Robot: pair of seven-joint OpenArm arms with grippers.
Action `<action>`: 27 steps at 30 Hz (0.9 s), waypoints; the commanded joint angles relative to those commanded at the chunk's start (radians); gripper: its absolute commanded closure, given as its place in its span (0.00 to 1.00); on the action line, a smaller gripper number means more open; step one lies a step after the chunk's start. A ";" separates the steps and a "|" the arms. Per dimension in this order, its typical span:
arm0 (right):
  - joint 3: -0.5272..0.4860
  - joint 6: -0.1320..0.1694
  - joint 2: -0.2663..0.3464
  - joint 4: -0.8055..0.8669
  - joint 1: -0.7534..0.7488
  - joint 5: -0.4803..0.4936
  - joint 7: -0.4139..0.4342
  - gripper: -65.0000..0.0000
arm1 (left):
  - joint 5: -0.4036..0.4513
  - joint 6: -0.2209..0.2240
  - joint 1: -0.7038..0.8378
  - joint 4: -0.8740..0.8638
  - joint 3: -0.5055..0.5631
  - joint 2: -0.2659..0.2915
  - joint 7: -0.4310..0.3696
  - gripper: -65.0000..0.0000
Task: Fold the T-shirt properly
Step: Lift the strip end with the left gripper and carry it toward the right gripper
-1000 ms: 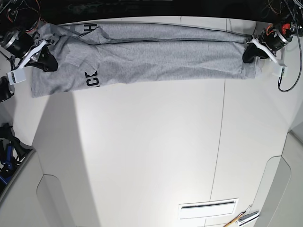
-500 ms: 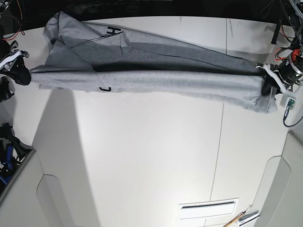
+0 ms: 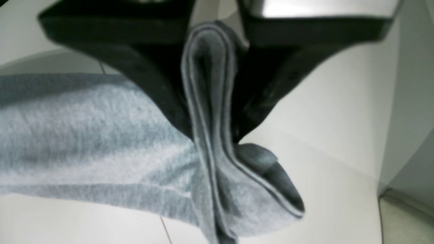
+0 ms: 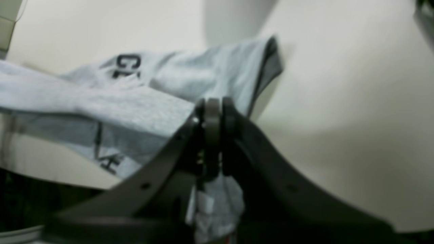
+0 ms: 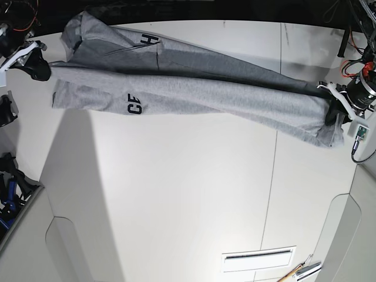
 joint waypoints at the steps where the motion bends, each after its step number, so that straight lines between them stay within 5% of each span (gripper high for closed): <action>1: 0.000 0.000 -0.012 0.000 -0.003 0.000 0.000 1.00 | -0.003 0.000 0.000 0.000 0.000 0.000 0.000 1.00; 7: -0.039 0.000 -0.055 0.000 -0.019 -0.031 0.004 0.98 | -0.022 0.000 0.000 0.000 0.000 -0.001 0.008 1.00; 11: -0.061 -0.001 -0.054 0.000 -0.019 -0.038 0.000 0.46 | -0.022 0.000 0.000 0.000 0.000 -0.001 0.008 1.00; 18: -0.046 -0.004 -0.051 0.012 -0.017 -0.006 -0.014 0.45 | -0.023 0.000 0.000 0.047 0.000 -0.001 0.040 1.00; 22: -0.045 -0.004 -0.051 0.020 -0.012 -0.011 -0.007 0.45 | -0.195 -0.001 0.000 0.200 0.013 -0.001 0.140 1.00; 27: -0.045 -0.005 -0.051 0.020 -0.010 -0.015 0.008 0.45 | -0.212 -0.011 0.000 0.330 0.196 0.000 0.142 1.00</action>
